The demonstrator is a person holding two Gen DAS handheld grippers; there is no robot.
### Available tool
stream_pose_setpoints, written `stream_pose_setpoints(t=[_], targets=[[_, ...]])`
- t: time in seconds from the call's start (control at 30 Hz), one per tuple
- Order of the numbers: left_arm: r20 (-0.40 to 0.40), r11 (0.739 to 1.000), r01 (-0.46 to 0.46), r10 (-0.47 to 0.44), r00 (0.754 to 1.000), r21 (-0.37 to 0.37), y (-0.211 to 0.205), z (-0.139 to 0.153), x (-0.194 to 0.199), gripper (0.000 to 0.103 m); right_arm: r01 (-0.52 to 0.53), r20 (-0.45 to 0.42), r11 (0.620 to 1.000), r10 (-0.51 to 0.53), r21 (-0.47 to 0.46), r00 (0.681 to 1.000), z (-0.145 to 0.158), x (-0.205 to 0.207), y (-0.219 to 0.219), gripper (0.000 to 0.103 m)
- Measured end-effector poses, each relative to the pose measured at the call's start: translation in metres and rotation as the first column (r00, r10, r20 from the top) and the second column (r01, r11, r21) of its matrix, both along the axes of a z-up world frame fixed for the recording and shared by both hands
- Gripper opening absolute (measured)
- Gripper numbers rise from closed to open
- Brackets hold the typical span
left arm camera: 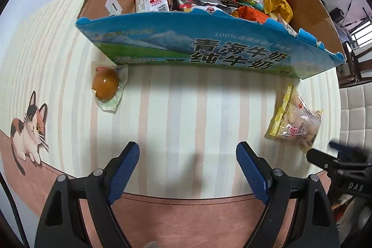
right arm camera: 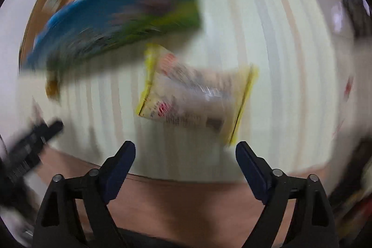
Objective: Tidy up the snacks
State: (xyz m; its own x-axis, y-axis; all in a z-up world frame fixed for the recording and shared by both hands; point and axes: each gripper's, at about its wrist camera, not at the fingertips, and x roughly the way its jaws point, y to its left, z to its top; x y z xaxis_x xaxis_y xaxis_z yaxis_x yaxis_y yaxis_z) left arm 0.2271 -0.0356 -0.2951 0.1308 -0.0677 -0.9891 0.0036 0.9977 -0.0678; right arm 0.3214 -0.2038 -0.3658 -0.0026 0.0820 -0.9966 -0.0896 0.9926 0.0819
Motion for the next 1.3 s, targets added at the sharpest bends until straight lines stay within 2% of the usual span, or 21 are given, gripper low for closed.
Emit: stream_pose_setpoints(t=[0.03,0.1,0.2,0.23,0.3,0.4,0.5,0.57,0.6,0.67,0.73,0.8,0.97,1.07,1.13,1.2,1.3], targets=[[0.002,1.0,-0.002,0.002,1.0,0.002,0.003,-0.003,0.001,0.085,-0.103,0.013,0.993,0.104,-0.064,0.994,0.0,0.006,0.013,0.092],[0.006,1.0,-0.004,0.004,1.0,0.01,0.004,-0.006,0.0,0.085,-0.232,0.003,0.962,0.235,-0.145,0.972,-0.004,0.012,0.033,0.092],[0.002,1.0,-0.011,0.011,1.0,0.017,0.008,-0.01,0.002,0.085,-0.409,-0.062,0.891,0.405,-0.2,0.912,-0.021,0.018,0.058,0.092],[0.0,1.0,-0.014,0.014,1.0,0.018,0.009,-0.012,0.001,0.085,-0.469,-0.093,0.859,0.459,-0.205,0.883,-0.029,0.019,0.067,0.092],[-0.006,1.0,-0.019,0.019,1.0,0.018,0.012,-0.015,0.0,0.085,-0.536,-0.144,0.823,0.517,-0.188,0.844,-0.041,0.018,0.077,0.092],[-0.012,1.0,-0.025,0.025,1.0,0.02,0.013,-0.019,-0.003,0.085,-0.548,-0.182,0.814,0.519,-0.193,0.835,-0.053,0.022,0.078,0.092],[-0.017,0.999,-0.031,0.031,0.999,0.015,0.012,-0.026,-0.002,0.085,-0.486,-0.191,0.855,0.454,-0.182,0.87,-0.057,0.032,0.069,0.092],[-0.021,0.999,-0.039,0.039,0.999,0.013,0.013,-0.03,-0.004,0.085,-0.388,-0.196,0.912,0.359,-0.135,0.912,-0.055,0.038,0.058,0.091],[-0.023,0.999,-0.042,0.042,0.999,0.012,0.015,-0.032,-0.005,0.085,-0.332,-0.208,0.937,0.305,-0.112,0.929,-0.055,0.04,0.052,0.091],[-0.03,0.999,-0.05,0.05,0.998,0.012,0.019,-0.035,-0.006,0.085,-0.119,-0.268,0.992,0.106,-0.033,0.958,-0.06,0.043,0.031,0.09],[-0.036,0.998,-0.057,0.057,0.998,0.012,0.023,-0.037,-0.008,0.085,0.056,-0.307,0.998,-0.041,0.038,0.951,-0.064,0.042,0.012,0.091],[-0.039,0.998,-0.064,0.065,0.997,0.012,0.031,-0.037,-0.012,0.085,0.155,-0.32,0.984,-0.118,0.093,0.94,-0.065,0.041,0.002,0.091],[-0.032,0.994,-0.104,0.105,0.994,0.02,0.06,-0.034,-0.016,0.085,0.147,-0.218,0.986,-0.128,0.074,0.968,-0.048,0.033,-0.004,0.093],[-0.037,0.984,-0.18,0.18,0.983,0.001,0.091,-0.033,-0.011,0.085,0.09,-0.236,0.996,-0.089,-0.004,0.968,-0.058,0.016,0.019,0.093],[-0.038,0.974,-0.225,0.225,0.974,0.0,0.112,-0.033,-0.007,0.085,0.104,-0.237,0.994,-0.108,-0.029,0.965,-0.064,0.011,0.027,0.093],[-0.045,0.965,-0.261,0.26,0.965,-0.005,0.134,-0.034,-0.002,0.085,0.165,-0.224,0.986,-0.161,-0.002,0.961,-0.063,0.01,0.036,0.092],[-0.04,0.96,-0.281,0.28,0.959,-0.015,0.158,-0.037,0.007,0.085,0.185,-0.203,0.982,-0.172,0.044,0.964,-0.061,0.01,0.067,0.091]])
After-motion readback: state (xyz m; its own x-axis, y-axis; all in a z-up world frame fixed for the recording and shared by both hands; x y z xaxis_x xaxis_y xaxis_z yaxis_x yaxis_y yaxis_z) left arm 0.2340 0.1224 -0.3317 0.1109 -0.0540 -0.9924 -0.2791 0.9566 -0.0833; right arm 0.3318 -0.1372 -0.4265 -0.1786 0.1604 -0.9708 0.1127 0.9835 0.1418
